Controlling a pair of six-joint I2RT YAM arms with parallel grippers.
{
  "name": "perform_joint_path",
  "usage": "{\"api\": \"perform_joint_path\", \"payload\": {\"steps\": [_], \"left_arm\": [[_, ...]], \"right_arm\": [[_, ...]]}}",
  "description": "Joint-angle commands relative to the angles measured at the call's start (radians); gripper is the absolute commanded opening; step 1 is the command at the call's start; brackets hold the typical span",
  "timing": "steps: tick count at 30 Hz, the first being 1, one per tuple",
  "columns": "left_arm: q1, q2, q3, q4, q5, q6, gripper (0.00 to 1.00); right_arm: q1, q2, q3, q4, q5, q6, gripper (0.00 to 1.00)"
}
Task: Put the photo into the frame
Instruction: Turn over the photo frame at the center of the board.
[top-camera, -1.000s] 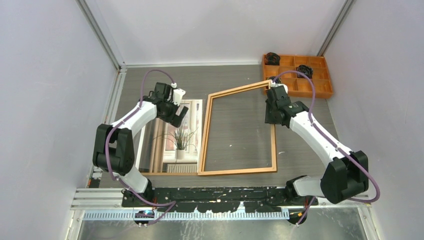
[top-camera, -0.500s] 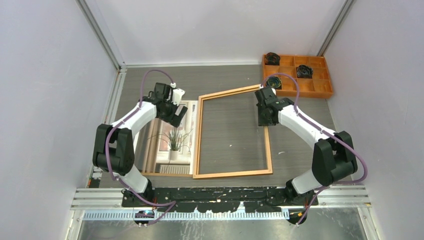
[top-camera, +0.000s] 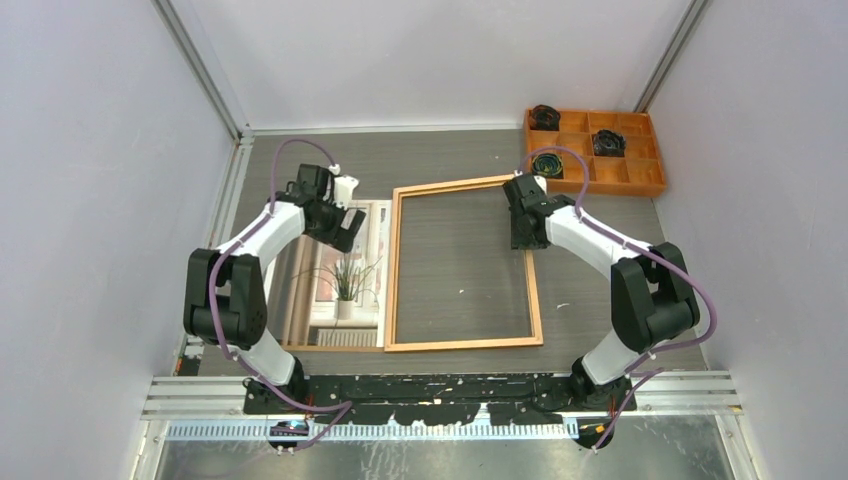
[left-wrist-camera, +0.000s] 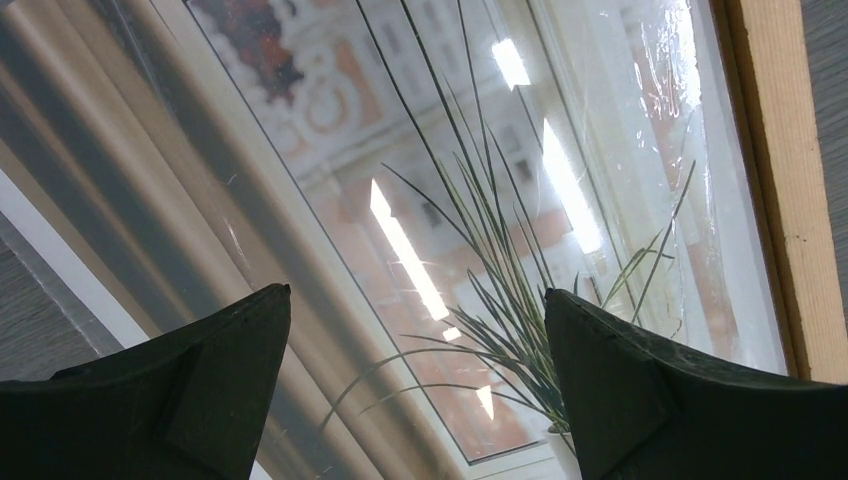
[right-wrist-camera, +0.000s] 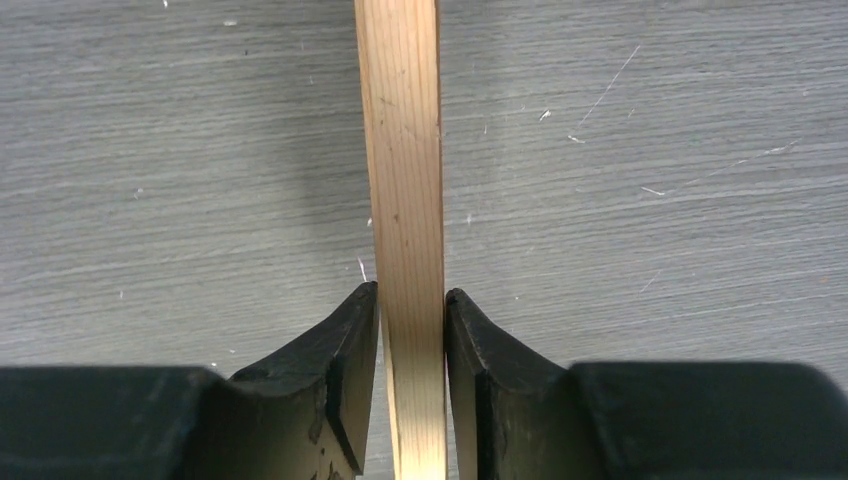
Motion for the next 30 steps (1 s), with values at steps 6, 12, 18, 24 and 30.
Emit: {"api": "perform_joint_path", "payload": {"steps": [6,12,18,24,30], "left_arm": [[0.064,-0.033,0.063,-0.033,0.070,-0.016,1.00],[0.132,-0.023,0.120,-0.073,0.122,-0.032,1.00],[0.298,-0.009,0.208,-0.142,0.179,0.006,1.00],[0.454,-0.008,0.208,-0.180,0.208,0.068,1.00],[0.506,-0.030,0.106,-0.147,0.163,0.143,1.00]], "right_arm": [[-0.021,0.019,0.012,0.108,0.013,0.032,0.41],[-0.017,-0.020,0.053,0.096,0.034,0.069,0.73],[-0.010,-0.117,0.152,0.140,-0.106,0.286,1.00],[0.080,0.013,0.312,0.093,-0.174,0.335,1.00],[0.392,0.272,0.581,0.007,-0.040,0.320,1.00]]}}
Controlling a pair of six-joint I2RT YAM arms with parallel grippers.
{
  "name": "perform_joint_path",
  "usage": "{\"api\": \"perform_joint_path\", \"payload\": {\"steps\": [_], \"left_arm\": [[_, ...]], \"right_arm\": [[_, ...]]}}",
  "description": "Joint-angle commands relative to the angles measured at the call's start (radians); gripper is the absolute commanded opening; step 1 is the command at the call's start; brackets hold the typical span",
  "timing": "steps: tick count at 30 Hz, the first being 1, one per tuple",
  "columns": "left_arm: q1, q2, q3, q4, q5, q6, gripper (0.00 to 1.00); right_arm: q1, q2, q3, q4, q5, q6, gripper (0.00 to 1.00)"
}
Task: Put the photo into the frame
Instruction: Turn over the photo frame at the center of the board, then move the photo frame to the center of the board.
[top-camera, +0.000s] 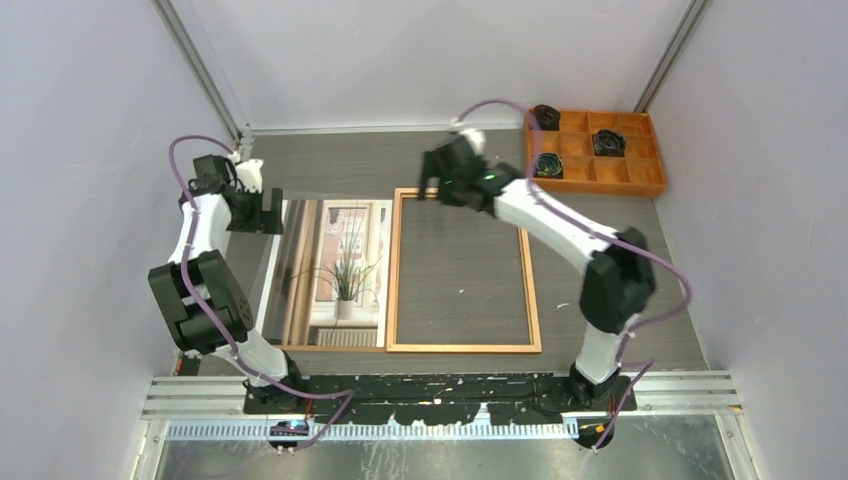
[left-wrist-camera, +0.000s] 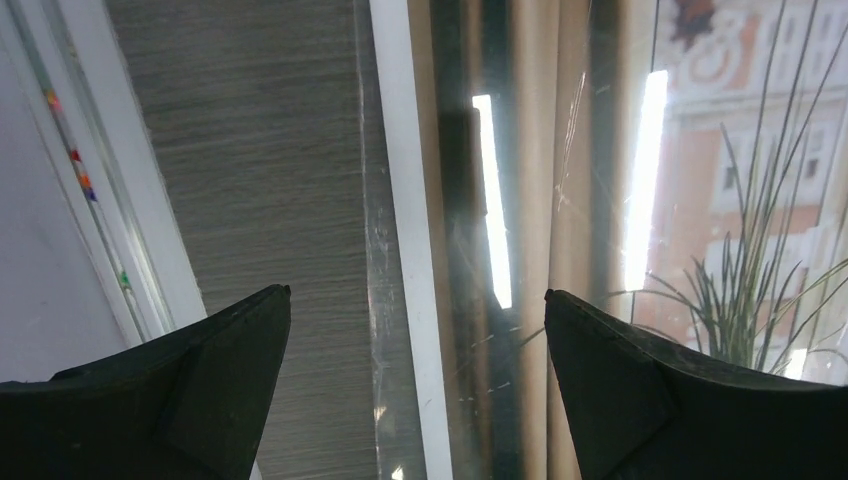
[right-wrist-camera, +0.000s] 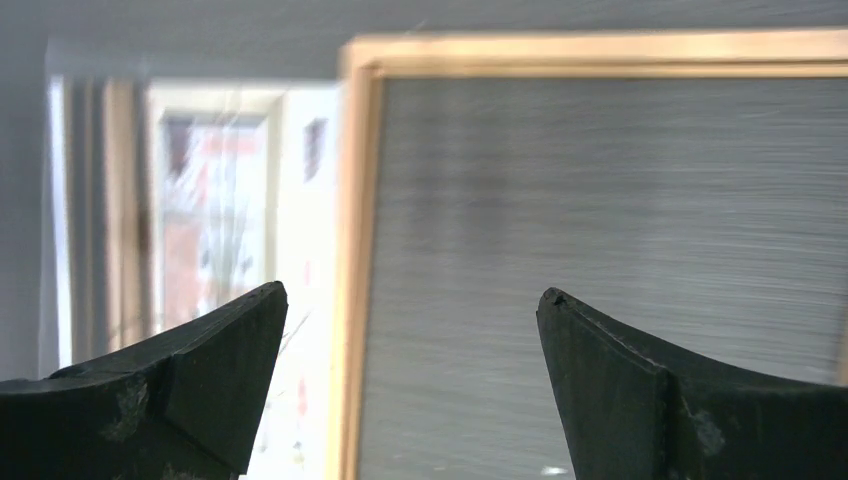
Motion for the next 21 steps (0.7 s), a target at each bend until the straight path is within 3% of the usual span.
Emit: {"api": "perform_joint_path", "payload": {"steps": [1,10,18,21], "left_arm": [[0.010,-0.036,-0.088,0.005,-0.021,0.085,1.00],[0.056,-0.056,-0.160,0.042,-0.054,0.116,0.99],[0.071,-0.047,-0.164,0.062,-0.056,0.117,0.98],[0.076,-0.044,-0.164,0.066,-0.058,0.116,0.98]], "right_arm": [[0.209,0.199,0.169,-0.039,-0.006,0.032,1.00],[0.338,0.472,0.385,-0.045,-0.083,0.063,1.00],[0.339,0.512,0.338,-0.025,-0.074,0.103,1.00],[0.339,0.493,0.331,-0.042,-0.054,0.106,0.94]]}}
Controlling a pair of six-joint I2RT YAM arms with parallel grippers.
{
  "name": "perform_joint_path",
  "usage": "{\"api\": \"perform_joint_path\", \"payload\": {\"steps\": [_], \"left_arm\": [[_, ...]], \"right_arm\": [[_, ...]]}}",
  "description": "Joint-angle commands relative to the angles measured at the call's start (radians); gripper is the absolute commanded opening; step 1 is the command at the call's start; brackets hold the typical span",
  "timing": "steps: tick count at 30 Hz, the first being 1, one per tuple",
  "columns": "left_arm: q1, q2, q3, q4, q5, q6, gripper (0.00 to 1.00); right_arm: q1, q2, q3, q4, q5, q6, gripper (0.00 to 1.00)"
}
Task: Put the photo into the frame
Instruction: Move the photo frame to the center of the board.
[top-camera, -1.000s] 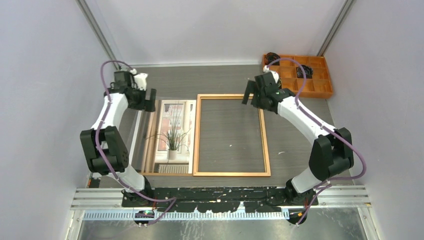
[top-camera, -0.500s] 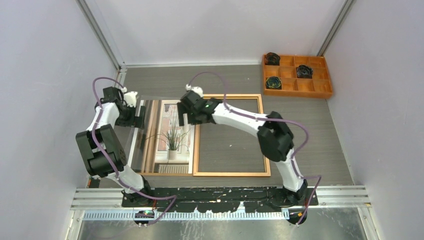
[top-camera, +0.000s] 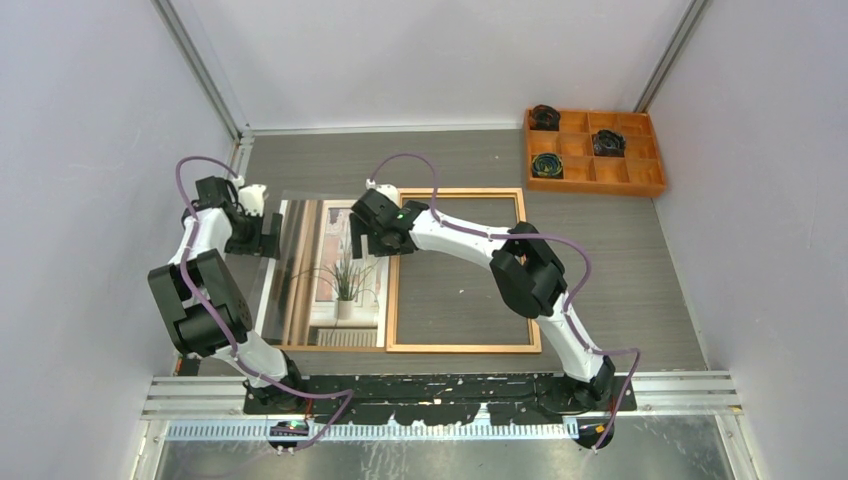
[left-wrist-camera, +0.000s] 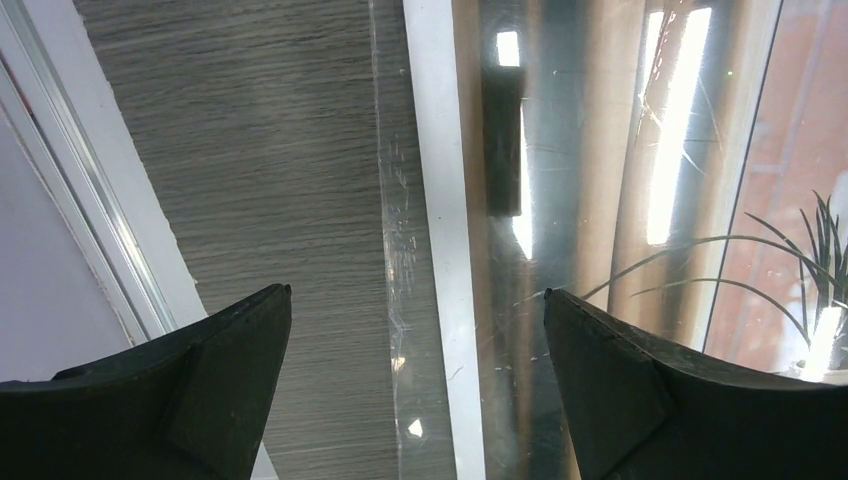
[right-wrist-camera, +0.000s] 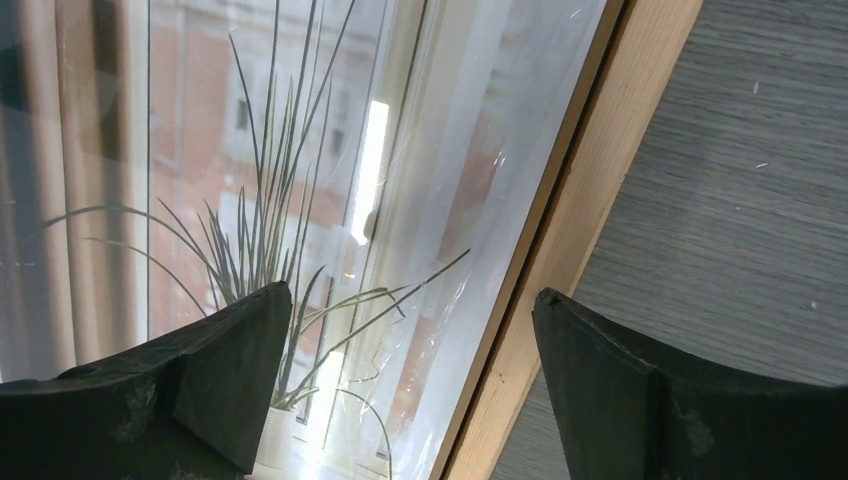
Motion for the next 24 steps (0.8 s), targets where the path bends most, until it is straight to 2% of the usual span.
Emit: {"api": "perform_joint_path", "payload": {"steps": [1,5,11,24], "left_arm": [[0.013,-0.035,0.006,0.036,-0.002,0.010,0.98],[0.024,-0.029,0.021,0.034,0.005,0.003,0.98],[0.042,-0.024,0.039,0.023,0.013,-0.003,0.97],[0.058,-0.004,0.018,0.082,-0.048,0.027,0.96]], "right_arm": [[-0.001,-0.044,-0.015,0.009,0.034,0.027,0.91],[0.002,-0.086,-0.009,0.051,0.008,0.024,0.79],[0.004,-0.013,0.056,0.032,-0.033,0.041,0.72],[-0.067,-0.026,-0.106,0.077,-0.003,0.099,0.72]]}}
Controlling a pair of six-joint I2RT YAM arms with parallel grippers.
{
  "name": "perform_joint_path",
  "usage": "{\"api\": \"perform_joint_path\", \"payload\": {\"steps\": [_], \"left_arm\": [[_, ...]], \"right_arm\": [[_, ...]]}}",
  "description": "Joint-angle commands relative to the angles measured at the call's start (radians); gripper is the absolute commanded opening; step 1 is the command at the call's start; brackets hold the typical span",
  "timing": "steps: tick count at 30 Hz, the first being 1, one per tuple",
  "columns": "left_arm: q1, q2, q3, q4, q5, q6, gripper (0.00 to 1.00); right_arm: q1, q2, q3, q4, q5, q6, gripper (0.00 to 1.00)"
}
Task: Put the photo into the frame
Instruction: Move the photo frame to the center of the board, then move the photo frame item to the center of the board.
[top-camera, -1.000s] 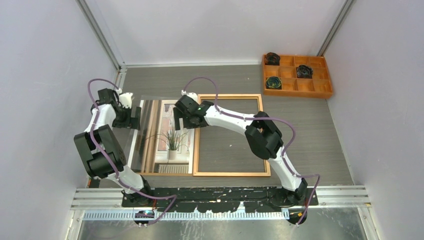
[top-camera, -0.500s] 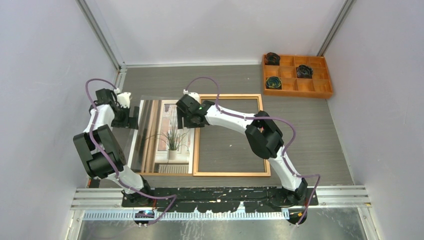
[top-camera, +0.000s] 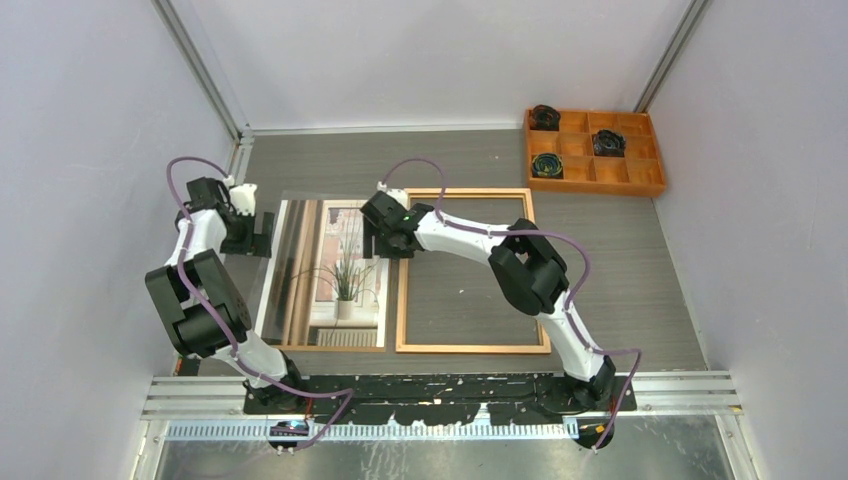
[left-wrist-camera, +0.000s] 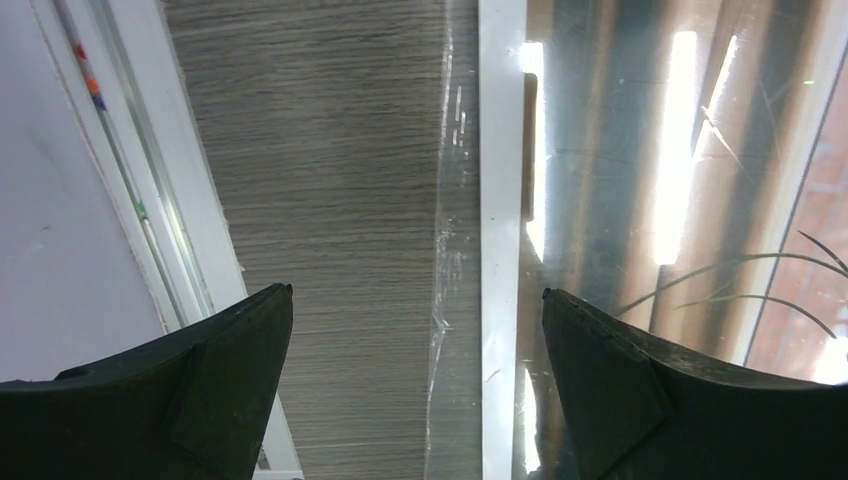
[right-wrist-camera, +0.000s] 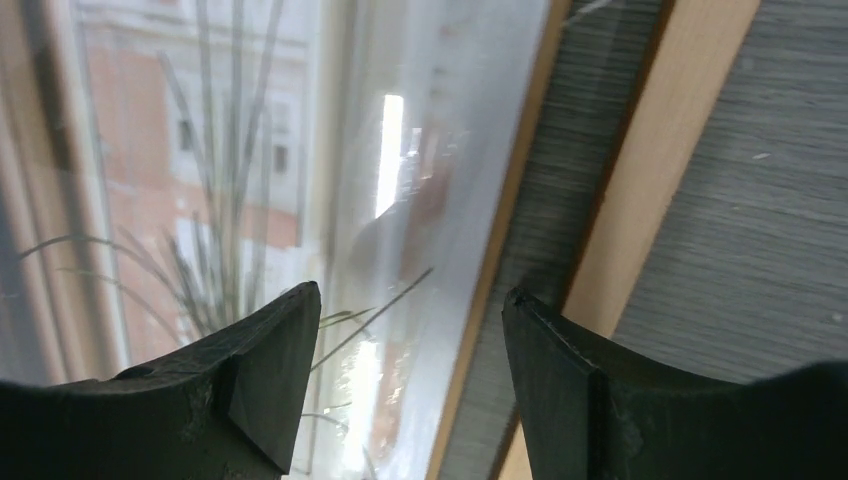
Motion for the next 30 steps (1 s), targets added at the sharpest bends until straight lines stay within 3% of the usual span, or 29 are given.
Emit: {"api": "perform_joint_path", "payload": {"steps": [1,6,30], "left_arm": [[0.025,0.001,0.020,0.058,-0.036,0.026,0.96],[0.054,0.014,0.041,0.062,-0.041,0.035,0.96],[0.044,0.161,0.008,0.243,-0.165,-0.019,0.85]], "right_arm": [[-0.041,-0.028,-0.043,0.005,0.039,0.030,0.72],[-0.040,-0.045,-0.049,-0.029,0.079,0.030,0.72],[-0.002,0.088,0.064,0.096,-0.218,0.253,0.80]]}}
